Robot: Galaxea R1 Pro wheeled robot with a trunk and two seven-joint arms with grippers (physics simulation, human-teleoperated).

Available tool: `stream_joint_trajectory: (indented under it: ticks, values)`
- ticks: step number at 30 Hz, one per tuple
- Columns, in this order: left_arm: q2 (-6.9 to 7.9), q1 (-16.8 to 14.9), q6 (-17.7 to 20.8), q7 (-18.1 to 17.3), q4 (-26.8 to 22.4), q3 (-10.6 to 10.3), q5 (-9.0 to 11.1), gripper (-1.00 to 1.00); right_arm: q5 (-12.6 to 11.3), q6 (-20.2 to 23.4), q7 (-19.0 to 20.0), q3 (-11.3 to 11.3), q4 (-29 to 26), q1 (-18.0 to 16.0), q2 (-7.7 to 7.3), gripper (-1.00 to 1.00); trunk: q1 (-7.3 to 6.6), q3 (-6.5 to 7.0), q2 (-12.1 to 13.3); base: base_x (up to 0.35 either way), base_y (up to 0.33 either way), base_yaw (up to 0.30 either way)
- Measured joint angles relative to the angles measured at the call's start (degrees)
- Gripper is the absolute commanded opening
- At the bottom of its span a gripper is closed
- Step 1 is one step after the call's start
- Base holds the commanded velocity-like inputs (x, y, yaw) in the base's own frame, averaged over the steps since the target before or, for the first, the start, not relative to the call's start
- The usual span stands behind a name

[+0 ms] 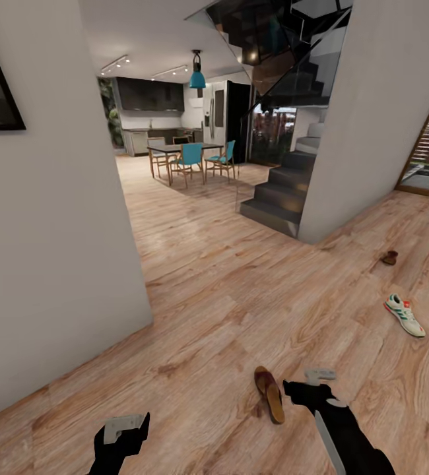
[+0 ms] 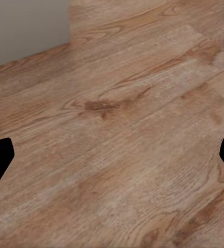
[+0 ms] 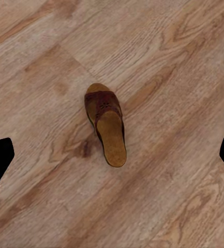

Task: Pick up the two gym shoes and the two sandals from the corridor floor and place them onto the hallstand (shoe rack) in the corridor, making sure they are on the rack and not on the floor. Arrange them so the two gym shoes are next to each other and the two sandals are next to each other.

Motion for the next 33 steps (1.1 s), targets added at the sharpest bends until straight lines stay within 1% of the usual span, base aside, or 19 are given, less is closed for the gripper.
stream_joint_trajectory:
  ticks: [2,3,4,8,11,18,22,29,33]
  values:
    - [0.00,0.0,0.0,0.0,0.0,0.0,0.0,1.00,0.0,-2.8,0.0,0.0,0.5,0.0,0.02,1.00,0.44,-0.52,-0.8,0.000,0.000,-0.180]
    - [0.00,0.0,0.0,0.0,0.0,0.0,0.0,1.00,0.0,-5.7,0.0,0.0,1.3,0.0,0.04,1.00,0.66,-0.78,-1.2,0.000,0.000,-0.180]
    - [0.00,0.0,0.0,0.0,0.0,0.0,0.0,1.00,0.0,-9.5,0.0,0.1,2.9,0.0,0.05,1.00,0.88,-1.05,-1.6,0.000,0.000,-0.180]
    - [0.00,0.0,0.0,0.0,0.0,0.0,0.0,1.00,0.1,-13.4,-0.1,0.1,5.2,0.0,0.16,1.00,1.76,-2.09,-3.2,0.000,0.000,-0.180]
    - [0.00,0.0,0.0,0.0,0.0,0.0,0.0,1.00,0.1,-14.0,-0.1,0.2,5.5,0.0,0.25,1.00,2.42,-2.87,-4.4,0.000,0.000,-0.123]
    - [0.00,0.0,0.0,0.1,0.0,0.0,0.0,1.00,0.2,-14.2,-0.1,0.3,5.7,0.0,0.39,1.00,2.42,-3.01,-4.4,0.018,-0.009,-0.005]
    - [0.00,0.0,0.0,0.1,0.0,0.0,0.0,1.00,0.2,-14.2,-0.2,0.3,5.7,0.0,0.41,1.00,2.40,-3.16,-4.4,0.225,-0.108,0.146]
    - [0.00,0.0,0.0,0.1,0.0,0.0,0.0,1.00,0.2,-14.2,-0.2,0.3,5.7,0.0,0.41,1.00,2.40,-3.51,-4.4,0.292,-0.119,0.240]
    - [0.00,0.0,0.0,0.1,0.0,0.0,0.0,1.00,0.2,-14.2,-0.3,0.3,5.7,0.0,0.41,1.00,2.41,-3.66,-4.4,0.108,-0.025,0.129]
